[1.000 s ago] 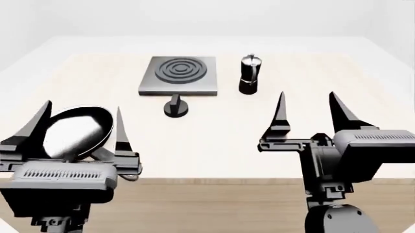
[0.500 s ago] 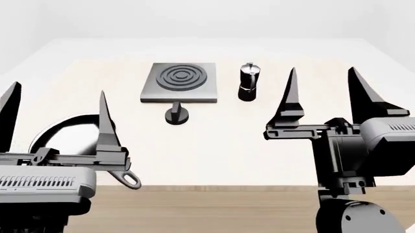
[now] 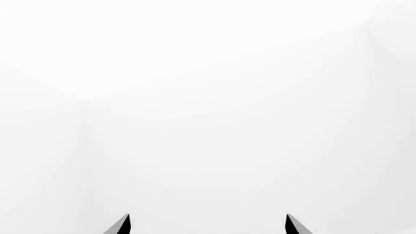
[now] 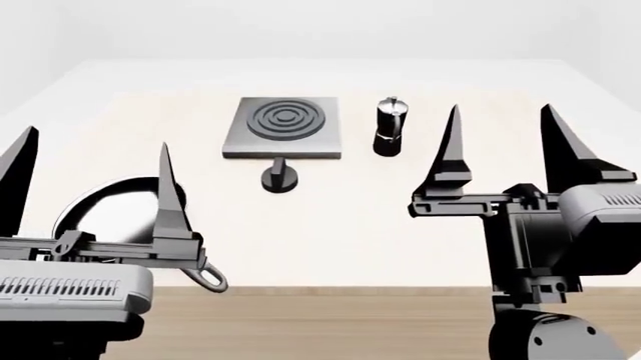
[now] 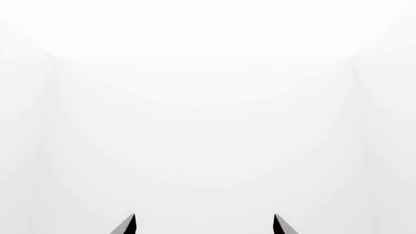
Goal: Turn on the stove and put the moka pot on it.
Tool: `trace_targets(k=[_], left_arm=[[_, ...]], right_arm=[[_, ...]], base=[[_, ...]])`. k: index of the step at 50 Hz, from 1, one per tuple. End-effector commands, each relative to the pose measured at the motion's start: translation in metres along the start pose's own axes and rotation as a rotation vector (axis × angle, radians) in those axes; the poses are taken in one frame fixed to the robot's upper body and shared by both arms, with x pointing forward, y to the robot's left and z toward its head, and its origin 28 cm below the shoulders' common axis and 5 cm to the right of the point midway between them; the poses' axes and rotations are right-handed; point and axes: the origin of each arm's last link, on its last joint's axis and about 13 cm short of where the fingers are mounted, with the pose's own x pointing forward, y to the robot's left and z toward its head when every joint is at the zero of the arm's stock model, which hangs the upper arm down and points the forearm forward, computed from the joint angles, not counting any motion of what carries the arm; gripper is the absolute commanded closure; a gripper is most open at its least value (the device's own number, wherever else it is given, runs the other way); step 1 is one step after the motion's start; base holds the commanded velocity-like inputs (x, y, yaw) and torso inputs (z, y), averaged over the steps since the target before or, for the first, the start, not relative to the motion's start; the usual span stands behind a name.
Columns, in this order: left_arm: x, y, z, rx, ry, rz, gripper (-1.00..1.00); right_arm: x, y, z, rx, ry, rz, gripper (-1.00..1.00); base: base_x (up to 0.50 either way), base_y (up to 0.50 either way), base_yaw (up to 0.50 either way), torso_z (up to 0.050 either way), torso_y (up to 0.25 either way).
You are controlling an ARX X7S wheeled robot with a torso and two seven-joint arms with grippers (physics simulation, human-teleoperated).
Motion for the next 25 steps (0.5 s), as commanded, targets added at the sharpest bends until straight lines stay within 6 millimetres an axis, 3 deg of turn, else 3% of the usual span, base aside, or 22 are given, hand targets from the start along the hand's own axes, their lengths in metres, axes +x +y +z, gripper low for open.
trace_targets(k=[1,9,25], left_arm=[[-0.0009,0.0001,0.0006,0.007,0.004,-0.002,-1.00],[-0.0003,0.0007,0.0014,0.008,0.004,0.002,-1.00],[0.0013,0.0002,0.0013,0.007,0.009,0.002,-1.00]], right_arm=[[-0.0003,0.0010,-0.0010,-0.003,0.004,-0.001,-1.00],[-0.0006,0.0009,-0.0008,0.001,0.005,-0.001,-1.00],[-0.0012,0.0013,-0.0054,0.008,0.047,-0.005,-1.00]], base=[[0.00,0.25,0.00,0.000,0.000],[0.00,0.24,0.00,0.000,0.000],[0.01,0.00,0.00,0.000,0.000]])
